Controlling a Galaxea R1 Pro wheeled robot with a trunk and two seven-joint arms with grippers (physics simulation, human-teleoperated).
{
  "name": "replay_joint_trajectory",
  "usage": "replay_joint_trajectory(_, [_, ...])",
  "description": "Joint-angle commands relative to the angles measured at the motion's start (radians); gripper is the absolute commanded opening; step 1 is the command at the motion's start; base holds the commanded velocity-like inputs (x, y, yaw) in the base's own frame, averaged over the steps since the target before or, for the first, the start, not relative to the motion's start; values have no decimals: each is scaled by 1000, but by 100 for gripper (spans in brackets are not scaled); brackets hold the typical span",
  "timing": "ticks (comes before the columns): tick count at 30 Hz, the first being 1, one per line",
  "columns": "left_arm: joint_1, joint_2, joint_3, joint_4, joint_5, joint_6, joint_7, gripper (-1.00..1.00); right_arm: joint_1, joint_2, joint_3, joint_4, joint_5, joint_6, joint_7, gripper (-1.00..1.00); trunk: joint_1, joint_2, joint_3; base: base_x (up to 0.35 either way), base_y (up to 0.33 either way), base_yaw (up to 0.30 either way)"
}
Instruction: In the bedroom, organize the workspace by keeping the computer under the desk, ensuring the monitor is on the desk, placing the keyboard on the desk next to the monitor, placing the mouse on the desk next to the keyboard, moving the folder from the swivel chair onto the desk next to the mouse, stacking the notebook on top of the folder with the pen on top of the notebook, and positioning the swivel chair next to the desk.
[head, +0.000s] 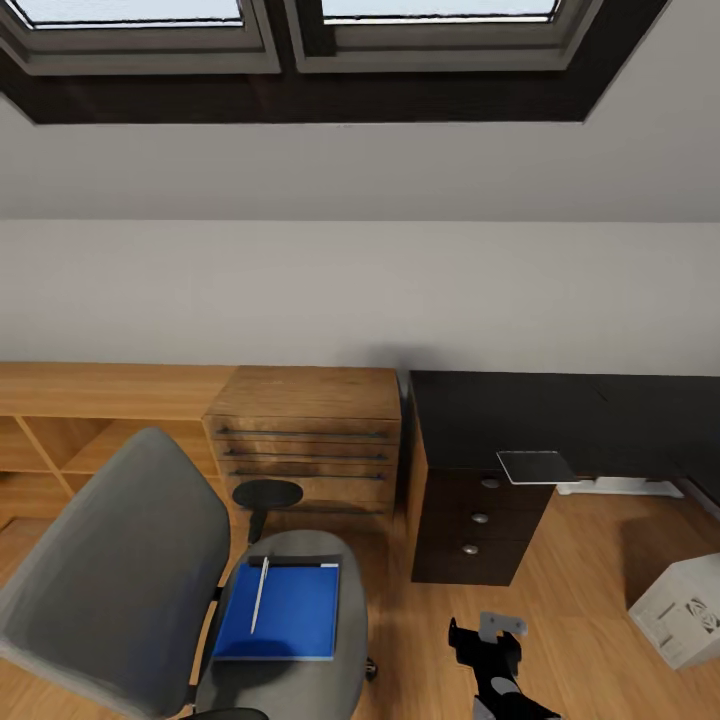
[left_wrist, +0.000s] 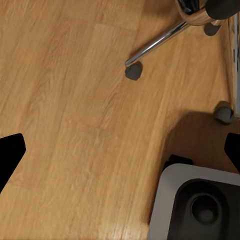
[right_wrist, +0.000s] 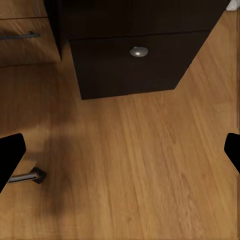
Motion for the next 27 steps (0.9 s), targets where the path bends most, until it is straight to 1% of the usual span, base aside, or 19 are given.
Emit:
replay_joint_trajectory(1, [1,0,2,-2,8,0,-8,100,-1,0,-8,-19,8,20,-4,100,0,-1,-1,0,0,0])
replay_joint_trajectory(2, [1,0,2,-2,8,0,-8,100,-1,-1,-8,-65,8,79,-5,100,0,-1,-1,0,0,0])
replay_joint_trajectory(4, [1,0,2,-2,8,0,-7,100,-1,-2,-9,-119,7,152,-4,100,0,-1,-1,0,0,0])
replay_joint_trajectory(5, [1,0,2,-2,8,0,-7,100,-1,-1,-9,-177,6,237,-3,100,0,-1,-1,0,0,0])
replay_joint_trajectory(8, [1,0,2,-2,8,-1,-6,100,-2,2,-8,-265,5,376,-2,100,0,-1,-1,0,0,0])
replay_joint_trajectory(9, [1,0,2,-1,8,-1,-6,100,-2,4,-8,-321,4,471,-1,100,0,-1,-1,0,0,0])
replay_joint_trajectory(12, [1,0,2,-1,8,-1,-5,100,-5,15,-8,-389,-4,605,-1,100,0,-1,-1,0,0,0])
replay_joint_trajectory(13, [1,0,2,-1,8,-1,-5,100,-7,25,-8,-423,-17,683,-3,100,0,-1,-1,0,0,0])
replay_joint_trajectory(14, [1,0,2,-1,8,0,-5,100,-10,30,-8,-437,-24,720,-4,100,0,-1,-1,0,0,0])
replay_joint_trajectory(17, [1,0,2,-1,8,1,-5,100,-35,45,-7,-512,-68,908,-5,100,0,-1,-1,0,0,0])
replay_joint_trajectory(21, [1,-1,3,-2,9,1,-4,100,-44,53,-6,-548,-84,985,-3,100,0,-1,-1,0,0,0])
replay_joint_trajectory(24, [1,-2,3,-2,9,0,-4,100,-47,66,-6,-557,-89,1005,-2,100,0,-1,-1,0,0,0])
replay_joint_trajectory(27, [1,-3,3,-2,9,0,-4,100,-48,74,-7,-560,-91,1008,-1,100,0,-1,-1,0,0,0])
